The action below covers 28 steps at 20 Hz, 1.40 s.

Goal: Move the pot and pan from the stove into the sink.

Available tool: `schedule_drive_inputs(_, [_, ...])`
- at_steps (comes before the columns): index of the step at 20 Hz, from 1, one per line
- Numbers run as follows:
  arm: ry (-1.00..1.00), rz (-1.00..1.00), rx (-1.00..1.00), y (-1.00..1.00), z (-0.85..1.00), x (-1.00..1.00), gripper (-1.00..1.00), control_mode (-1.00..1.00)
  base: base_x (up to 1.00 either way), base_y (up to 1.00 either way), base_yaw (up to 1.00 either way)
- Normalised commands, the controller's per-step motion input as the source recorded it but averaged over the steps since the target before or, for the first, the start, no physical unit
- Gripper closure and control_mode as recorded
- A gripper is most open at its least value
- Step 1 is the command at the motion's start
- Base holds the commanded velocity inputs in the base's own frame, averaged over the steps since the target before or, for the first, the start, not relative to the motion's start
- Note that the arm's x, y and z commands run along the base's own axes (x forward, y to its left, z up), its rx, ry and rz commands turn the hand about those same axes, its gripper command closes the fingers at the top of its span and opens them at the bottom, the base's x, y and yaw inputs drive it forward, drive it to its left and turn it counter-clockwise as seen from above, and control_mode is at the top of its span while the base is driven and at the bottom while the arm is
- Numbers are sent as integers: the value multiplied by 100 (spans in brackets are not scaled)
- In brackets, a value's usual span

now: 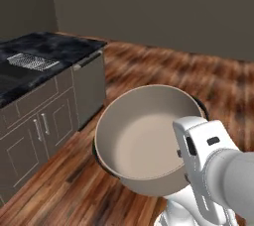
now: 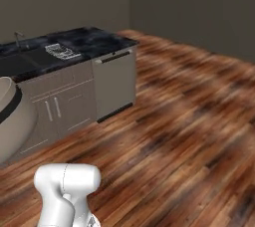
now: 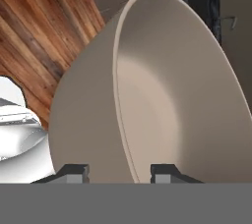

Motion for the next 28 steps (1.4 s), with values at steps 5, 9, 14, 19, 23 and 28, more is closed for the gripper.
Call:
schedule_drive_inputs(5, [0,0,0,0,0,0,100,100,-1,0,50])
schedule_drive_inputs(9, [0,0,0,0,0,0,100,100,-1,0,50])
schedule_drive_inputs(14, [0,0,0,0,0,0,100,100,-1,0,50])
schedule_drive_inputs(19, [0,0,0,0,0,0,100,100,-4,-1,48])
schedule_drive_inputs(23, [0,0,0,0,0,0,100,100,-3,0,11])
schedule_drive_inputs(28, [0,0,0,0,0,0,100,100,2,-7,3])
